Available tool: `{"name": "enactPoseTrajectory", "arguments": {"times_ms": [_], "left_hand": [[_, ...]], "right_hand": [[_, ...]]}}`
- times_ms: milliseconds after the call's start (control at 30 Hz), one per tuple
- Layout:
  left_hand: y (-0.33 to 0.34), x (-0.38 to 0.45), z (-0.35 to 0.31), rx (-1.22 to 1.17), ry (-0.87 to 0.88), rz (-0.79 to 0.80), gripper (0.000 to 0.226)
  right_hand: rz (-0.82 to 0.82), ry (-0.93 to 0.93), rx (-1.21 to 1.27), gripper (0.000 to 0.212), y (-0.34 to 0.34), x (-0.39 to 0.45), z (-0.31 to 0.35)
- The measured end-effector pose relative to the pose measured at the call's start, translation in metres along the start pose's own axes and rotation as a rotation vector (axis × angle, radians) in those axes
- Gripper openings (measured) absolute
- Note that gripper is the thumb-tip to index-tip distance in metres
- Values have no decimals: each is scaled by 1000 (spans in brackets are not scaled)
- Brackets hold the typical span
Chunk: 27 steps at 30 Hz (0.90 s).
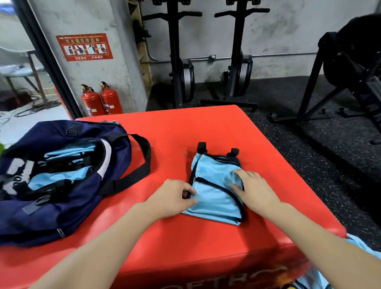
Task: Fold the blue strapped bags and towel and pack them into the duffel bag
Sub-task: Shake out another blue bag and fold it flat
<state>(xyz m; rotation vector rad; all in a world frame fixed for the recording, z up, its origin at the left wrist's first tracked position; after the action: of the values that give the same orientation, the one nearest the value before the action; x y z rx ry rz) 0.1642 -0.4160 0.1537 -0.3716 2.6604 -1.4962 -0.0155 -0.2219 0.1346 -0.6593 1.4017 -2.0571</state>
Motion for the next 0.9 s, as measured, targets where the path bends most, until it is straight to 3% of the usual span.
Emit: {"name": "enactPoseTrajectory", "arguments": {"times_ms": [200,367,467,533,633,700,800,900], "left_hand": [[4,-29,-17,-113,-10,127,34],[4,-32,-18,-32,62,53,36],[8,-29,-22,-30,125,24,38],[12,-30,-26,-29,140,61,54],[19,-31,-31,162,192,116,76],[20,-30,-33,197,240,55,62],[16,-24,-33,125,256,-101,23],[11,-20,-32,-17,201,-162,16]], "right_hand": [[-43,-259,174,37,-5,-21,13],[180,-531,59,45,-8,-53,31],[121,-566,-6,36,-3,-62,33],[78,-576,-8,30,0,-64,36],[136,-470,148,23,3,-61,40],[140,-410,279,17,2,-58,39],[53,-382,274,18,-8,-58,37],[96,-333,107,45,-14,-59,29]]}}
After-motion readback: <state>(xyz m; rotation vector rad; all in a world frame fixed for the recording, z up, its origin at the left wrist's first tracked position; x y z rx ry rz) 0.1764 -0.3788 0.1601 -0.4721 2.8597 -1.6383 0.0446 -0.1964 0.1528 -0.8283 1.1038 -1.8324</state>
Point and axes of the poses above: each hand's wrist, its own x-axis towards the middle knuckle, its own y-axis out of the palm, z = x × y, the point moved 2 cm from there along x, towards the middle knuckle, and after that the axes turned 5 degrees about y, right-handed, at the moved point
